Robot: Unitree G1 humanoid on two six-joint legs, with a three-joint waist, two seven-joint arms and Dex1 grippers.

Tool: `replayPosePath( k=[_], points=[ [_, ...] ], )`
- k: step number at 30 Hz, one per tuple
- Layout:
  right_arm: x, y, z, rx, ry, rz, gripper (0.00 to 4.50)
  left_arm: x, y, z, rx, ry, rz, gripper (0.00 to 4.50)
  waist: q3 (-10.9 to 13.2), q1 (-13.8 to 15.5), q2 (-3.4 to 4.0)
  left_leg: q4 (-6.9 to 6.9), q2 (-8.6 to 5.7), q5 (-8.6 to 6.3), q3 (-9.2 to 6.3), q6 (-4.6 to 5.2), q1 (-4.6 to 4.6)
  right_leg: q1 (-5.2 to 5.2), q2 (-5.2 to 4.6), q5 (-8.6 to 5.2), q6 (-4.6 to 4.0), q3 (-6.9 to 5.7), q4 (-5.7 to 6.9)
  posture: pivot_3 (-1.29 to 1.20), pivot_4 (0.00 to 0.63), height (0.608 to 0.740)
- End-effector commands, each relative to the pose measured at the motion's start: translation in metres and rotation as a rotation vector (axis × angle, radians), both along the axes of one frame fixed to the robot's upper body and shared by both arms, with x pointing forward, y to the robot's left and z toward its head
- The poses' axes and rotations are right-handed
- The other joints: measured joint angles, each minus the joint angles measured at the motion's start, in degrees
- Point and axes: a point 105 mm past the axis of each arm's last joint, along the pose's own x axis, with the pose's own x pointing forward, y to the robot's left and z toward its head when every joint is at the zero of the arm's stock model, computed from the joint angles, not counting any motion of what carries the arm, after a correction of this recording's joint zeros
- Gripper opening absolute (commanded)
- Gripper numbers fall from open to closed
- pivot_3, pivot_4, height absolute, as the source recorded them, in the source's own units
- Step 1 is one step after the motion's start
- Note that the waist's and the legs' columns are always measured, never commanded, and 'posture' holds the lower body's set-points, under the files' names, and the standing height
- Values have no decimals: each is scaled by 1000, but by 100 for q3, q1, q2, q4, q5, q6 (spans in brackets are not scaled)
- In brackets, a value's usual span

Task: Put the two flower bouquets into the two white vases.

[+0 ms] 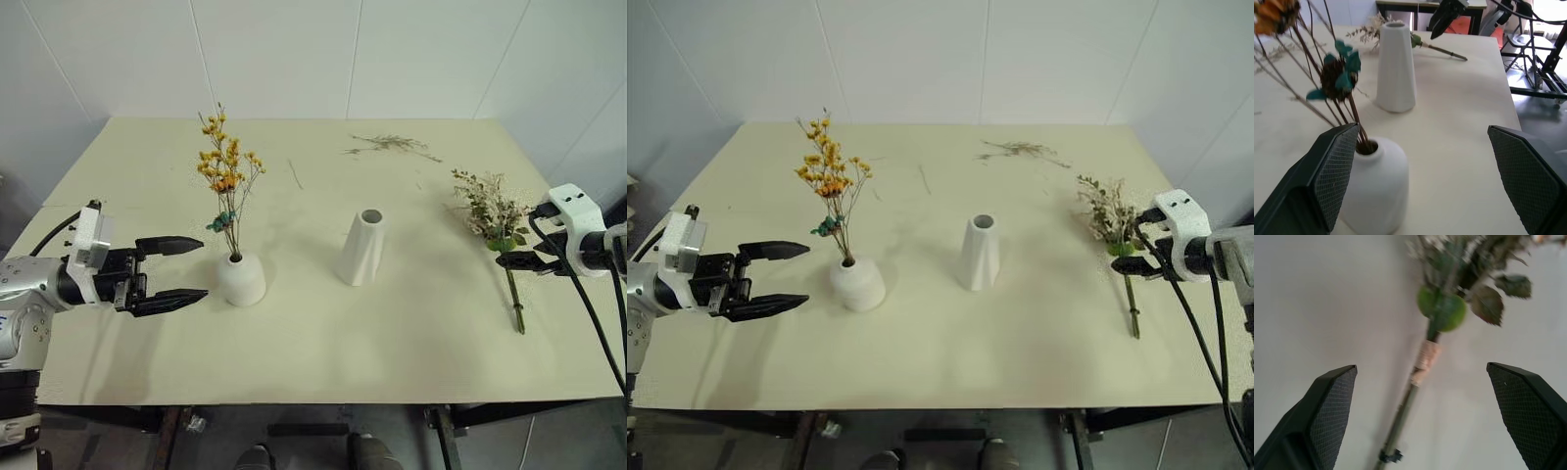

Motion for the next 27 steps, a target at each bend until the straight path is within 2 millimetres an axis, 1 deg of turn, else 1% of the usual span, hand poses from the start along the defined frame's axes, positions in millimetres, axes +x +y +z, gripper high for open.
replayPosePath(
  k=[1, 3, 4, 5, 7, 9, 13, 17, 19, 21, 22, 23, 24, 25, 26, 27],
  points=[
    [4, -3, -15, 27, 72, -9, 4500, -11, -6, 14, -34, -62, -23, 4490, 0, -24, 0, 0, 0, 0, 1, 0, 0, 0, 0, 1, 1, 1, 0, 0, 150, 740],
    [5, -4, -20, 36, 98, -12, 4500, -14, -9, 16, -41, -60, -25, 4490, 2, -43, 3, 0, 0, 0, 1, 0, 0, -1, 1, 1, 5, 1, 5, 0, 150, 740],
    [6, -5, -28, 34, 123, -16, 4500, -15, -10, 21, -54, -72, -20, 4490, 4, -47, 6, 0, 0, 0, 0, 0, 0, -1, 1, 1, 6, 1, 6, 0, 150, 740],
    [7, -5, -35, 51, 140, -24, 4312, -17, -10, 27, -67, -84, -14, 4498, 4, -51, 6, 1, 0, 0, 1, 0, -1, -1, 1, 1, 8, 2, 6, 0, 150, 740],
    [10, -2, -43, 67, 157, -18, 3915, -18, -8, 38, -90, -105, 3, 4500, 4, -61, 6, 4, 0, 0, 1, 0, -2, -1, 1, 3, 11, 3, 7, 0, 150, 740],
    [13, 1, -44, 71, 159, -6, 3249, -18, -7, 41, -97, -106, 11, 4500, 4, -89, 6, 10, 0, 0, 0, 0, -1, 0, 1, 5, 14, 3, 9, 0, 150, 740],
    [20, 6, -47, 22, 145, 42, 1923, -17, -6, 42, -110, -108, 21, 4500, 3, -144, 4, 12, -1, 0, 1, 0, 7, 6, 2, 5, 15, 4, 15, 0, 150, 740],
    [27, 7, -42, 19, 79, 67, 593, -16, -6, 44, -139, -102, 18, 4500, 1, -146, 0, 19, -1, 1, 1, -1, 11, 12, 4, 9, 21, 7, 18, 0, 150, 740],
    [35, 14, -30, 55, -25, 128, 21, -15, -7, 44, -145, -98, 13, 4500, 1, -140, 0, 22, -2, 2, 1, -2, 11, 14, 4, 11, 25, 9, 18, 0, 150, 740],
    [41, 18, -15, 96, -136, 156, 8, -14, -7, 44, -151, -94, 11, 4500, 2, -140, 3, 23, -3, 3, 1, -3, 11, 13, 4, 13, 26, 11, 20, 0, 150, 740],
    [42, 18, -12, 104, -157, 158, 8, -13, -7, 44, -152, -93, 11, 4500, 4, -140, 6, 22, -3, 3, 1, -3, 10, 12, 4, 13, 27, 11, 22, 0, 150, 740],
    [47, 25, 6, 140, -281, 201, 8, -12, -6, 43, -154, -90, 12, 4500, 4, -139, 6, 21, -3, 3, 1, -3, 10, 12, 4, 13, 27, 12, 23, 0, 150, 740],
    [51, 38, 33, 208, -457, 276, 8, -10, -6, 42, -157, -87, 14, 4500, 4, -132, 6, 19, -2, 3, 1, -3, 11, 12, 4, 12, 26, 11, 23, 0, 150, 740],
    [49, 50, 61, 278, -630, 334, 8, -8, -6, 41, -163, -85, 17, 4500, 4, -134, 6, 16, -2, 3, 1, -3, 10, 11, 4, 12, 26, 11, 22, 0, 150, 740],
    [45, 56, 79, 322, -744, 365, 8, -7, -5, 40, -167, -83, 19, 4500, 5, -149, 8, 13, -2, 3, 1, -3, 10, 11, 5, 12, 26, 11, 19, 0, 150, 740],
    [40, 63, 92, 354, -828, 389, 8, -5, -5, 39, -170, -81, 21, 4500, 7, -161, 11, 12, -1, 3, 2, -3, 10, 11, 6, 12, 27, 13, 21, 0, 150, 740]
  ],
)
